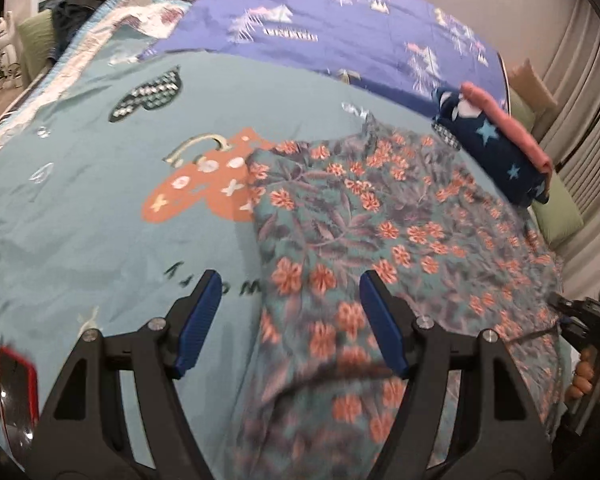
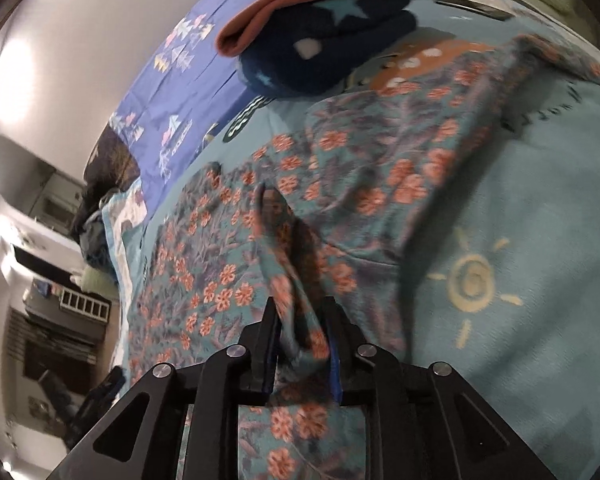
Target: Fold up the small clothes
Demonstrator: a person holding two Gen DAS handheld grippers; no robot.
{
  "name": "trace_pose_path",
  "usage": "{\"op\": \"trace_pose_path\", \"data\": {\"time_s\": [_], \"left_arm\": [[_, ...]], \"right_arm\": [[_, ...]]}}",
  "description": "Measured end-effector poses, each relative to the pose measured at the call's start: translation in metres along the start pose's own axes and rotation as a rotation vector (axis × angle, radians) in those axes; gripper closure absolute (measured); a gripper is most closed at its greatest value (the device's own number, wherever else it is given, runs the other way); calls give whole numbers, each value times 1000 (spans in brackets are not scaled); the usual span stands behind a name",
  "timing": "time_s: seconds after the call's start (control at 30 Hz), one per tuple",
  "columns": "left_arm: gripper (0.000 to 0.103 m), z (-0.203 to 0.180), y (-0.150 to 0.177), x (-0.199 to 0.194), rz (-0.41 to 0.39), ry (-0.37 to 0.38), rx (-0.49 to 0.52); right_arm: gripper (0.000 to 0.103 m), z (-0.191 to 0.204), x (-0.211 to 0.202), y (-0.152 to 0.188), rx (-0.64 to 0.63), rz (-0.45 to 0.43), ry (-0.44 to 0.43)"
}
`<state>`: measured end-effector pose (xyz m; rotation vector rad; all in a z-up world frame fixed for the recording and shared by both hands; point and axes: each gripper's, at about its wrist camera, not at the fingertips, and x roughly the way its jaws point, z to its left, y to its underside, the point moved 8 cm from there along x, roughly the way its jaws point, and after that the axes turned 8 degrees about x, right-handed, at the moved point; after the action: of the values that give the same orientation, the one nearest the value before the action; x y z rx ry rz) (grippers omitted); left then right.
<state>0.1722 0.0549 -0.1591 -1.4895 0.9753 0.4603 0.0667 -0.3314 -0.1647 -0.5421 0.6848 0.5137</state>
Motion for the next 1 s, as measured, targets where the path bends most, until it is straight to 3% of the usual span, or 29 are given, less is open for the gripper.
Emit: {"op": "trace_pose_path", "data": {"time_s": [0.13, 0.2, 0.27, 0.37, 0.4, 0.47, 0.6, 0.67, 0.73, 0.8, 0.83, 0.87, 0.93, 1.0], "left_arm": [[36, -4, -3, 26, 45, 1, 10], [54, -5, -6, 29, 31, 7, 13], [90, -6, -13, 28, 16, 8, 19], [95, -1, -20, 21, -1, 27, 1], [95, 2, -23, 16, -19, 30, -3], [98, 12, -28, 9, -50, 16, -18], [99, 54, -32, 7, -74, -71, -97], [99, 66, -29, 7, -69, -19, -158], [98, 61, -26, 6, -64, 64, -179], [77, 49, -24, 5, -58, 97, -154], [51, 39, -24, 6, -50, 110, -130], [34, 32, -24, 8, -46, 112, -111], [34, 20, -25, 17, -33, 101, -67], [57, 7, -28, 30, 1, 116, -33]], "right_arm": [[76, 1, -9, -4, -45, -13, 24], [67, 6, -6, -5, -79, 3, 29], [65, 12, 1, -6, -115, 12, 48], [65, 19, 14, -12, -164, 13, 89], [73, 21, 18, -14, -174, 14, 103], [98, 32, 23, -16, -218, 0, 110], [98, 67, 13, -22, -302, -96, 35], [98, 74, 16, -25, -309, -99, 27], [98, 61, 26, -28, -282, -84, 126], [97, 41, 32, -29, -237, -70, 179], [97, 34, 33, -27, -216, -58, 178], [97, 26, 33, -25, -189, -44, 169], [97, 18, 30, -23, -162, -42, 150], [97, 18, 24, -23, -155, -46, 136]]}}
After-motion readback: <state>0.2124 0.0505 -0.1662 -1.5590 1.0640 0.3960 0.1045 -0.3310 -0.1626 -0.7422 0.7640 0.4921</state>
